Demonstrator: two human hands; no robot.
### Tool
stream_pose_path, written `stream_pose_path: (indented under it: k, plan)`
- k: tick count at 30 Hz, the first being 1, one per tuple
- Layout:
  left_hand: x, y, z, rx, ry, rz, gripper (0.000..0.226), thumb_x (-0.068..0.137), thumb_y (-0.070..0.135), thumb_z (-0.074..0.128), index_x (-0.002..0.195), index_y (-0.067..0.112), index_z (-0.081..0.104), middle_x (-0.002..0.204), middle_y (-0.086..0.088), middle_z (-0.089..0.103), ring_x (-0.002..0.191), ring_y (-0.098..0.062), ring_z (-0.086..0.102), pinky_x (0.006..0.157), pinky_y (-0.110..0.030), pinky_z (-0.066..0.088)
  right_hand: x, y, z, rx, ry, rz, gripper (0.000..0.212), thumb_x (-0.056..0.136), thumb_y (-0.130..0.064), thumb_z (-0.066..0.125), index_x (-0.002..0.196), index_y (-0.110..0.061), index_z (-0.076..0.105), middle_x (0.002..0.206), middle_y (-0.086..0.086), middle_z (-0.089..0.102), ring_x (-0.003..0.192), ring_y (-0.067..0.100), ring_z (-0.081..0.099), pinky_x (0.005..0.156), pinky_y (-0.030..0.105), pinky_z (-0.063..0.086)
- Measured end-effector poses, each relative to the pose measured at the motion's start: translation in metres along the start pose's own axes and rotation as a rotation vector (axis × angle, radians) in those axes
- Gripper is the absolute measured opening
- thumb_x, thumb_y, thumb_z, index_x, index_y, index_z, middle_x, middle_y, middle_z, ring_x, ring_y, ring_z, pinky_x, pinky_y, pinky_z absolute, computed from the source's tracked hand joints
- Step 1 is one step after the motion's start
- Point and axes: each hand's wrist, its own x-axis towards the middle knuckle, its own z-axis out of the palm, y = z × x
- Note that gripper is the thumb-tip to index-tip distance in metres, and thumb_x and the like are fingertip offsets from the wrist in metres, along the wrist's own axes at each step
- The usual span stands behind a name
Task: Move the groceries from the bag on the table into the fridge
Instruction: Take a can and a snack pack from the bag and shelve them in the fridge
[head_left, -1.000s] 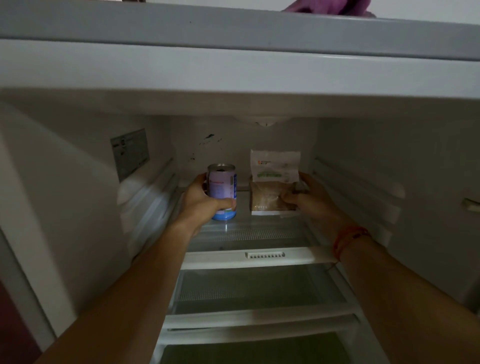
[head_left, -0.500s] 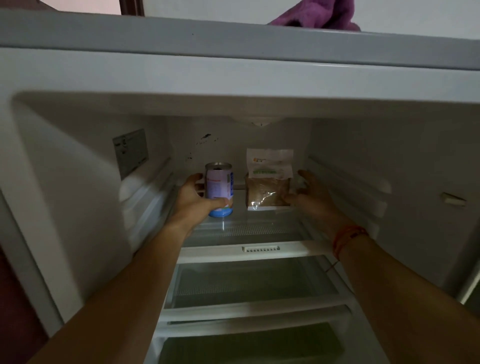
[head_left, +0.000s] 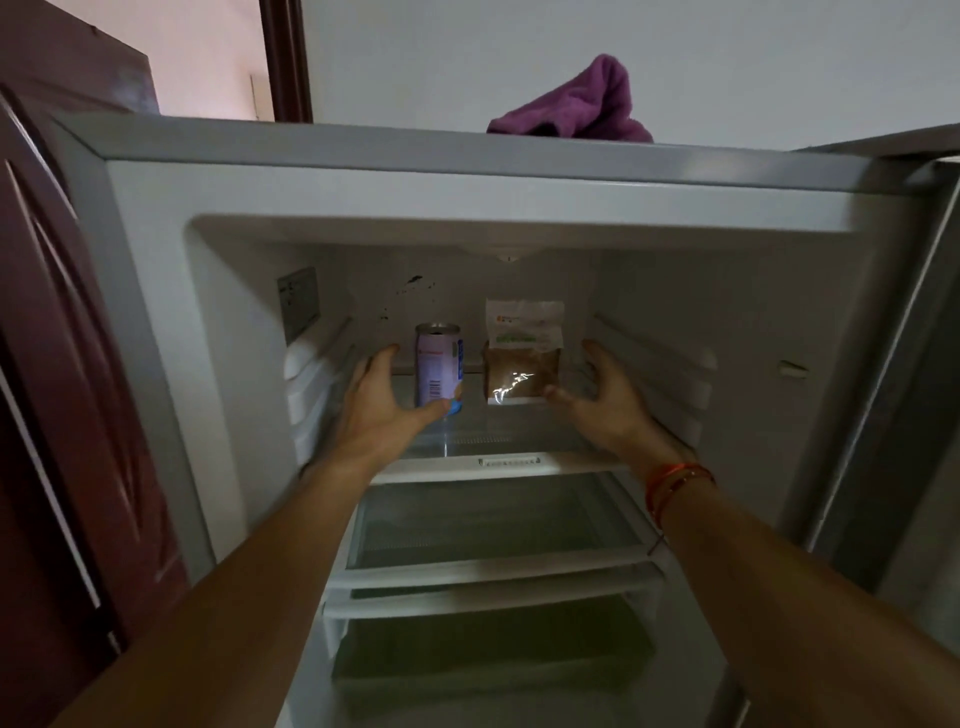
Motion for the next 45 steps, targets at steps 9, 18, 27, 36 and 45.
stream_pose_path:
  k: [9,18,27,36,45]
  plan:
    - [-0.053,0.019,-0.035,0.327,-0.013,0.171,0.088,0.085,0.057,0.065,0.153,0.019,0.024,0.157,-0.007,0.026,0.141,-0.028,0.032,0.107,-0.046,0.037,-0.064,-0.032,-0.02,-0.369,-0.004,-0.098,0.082,0.09,-0.051,0.066,0.158,-0.032,0.025,0.152,0.018,0.041,0.138,0.035,0.043,0.107,0.036,0.04]
    - [-0.096,0.026,-0.049,0.522,0.001,0.283,0.085,0.087,0.068,0.05,0.153,0.018,0.027,0.16,-0.011,0.022,0.145,-0.031,0.023,0.113,-0.049,0.029,-0.122,-0.051,-0.036,-0.569,-0.028,-0.139,0.074,0.095,-0.06,0.053,0.158,-0.041,0.019,0.164,0.017,0.014,0.15,0.039,0.014,0.117,0.052,0.026]
    - [-0.113,0.044,-0.047,0.524,-0.004,0.282,0.084,0.089,0.067,0.048,0.154,0.019,0.023,0.161,-0.01,0.018,0.146,-0.03,0.021,0.113,-0.048,0.03,-0.135,-0.051,-0.05,-0.628,-0.047,-0.139,0.074,0.095,-0.063,0.049,0.158,-0.043,0.016,0.165,0.014,0.012,0.15,0.036,0.015,0.114,0.053,0.029]
    - [-0.131,0.052,-0.04,0.552,0.02,0.276,0.09,0.083,0.074,0.037,0.153,0.018,0.026,0.158,-0.009,0.025,0.144,-0.029,0.026,0.111,-0.045,0.034,-0.14,-0.042,-0.057,-0.673,-0.046,-0.177,0.074,0.094,-0.067,0.046,0.157,-0.043,0.015,0.164,0.014,0.015,0.149,0.034,0.019,0.115,0.052,0.026]
    - [-0.163,0.057,-0.055,0.601,0.016,0.3,0.091,0.082,0.075,0.031,0.152,0.018,0.026,0.158,-0.01,0.026,0.145,-0.031,0.025,0.11,-0.048,0.035,-0.18,-0.053,-0.066,-0.678,-0.079,-0.201,0.074,0.095,-0.067,0.044,0.158,-0.041,0.014,0.164,0.016,0.012,0.15,0.037,0.015,0.118,0.059,0.018]
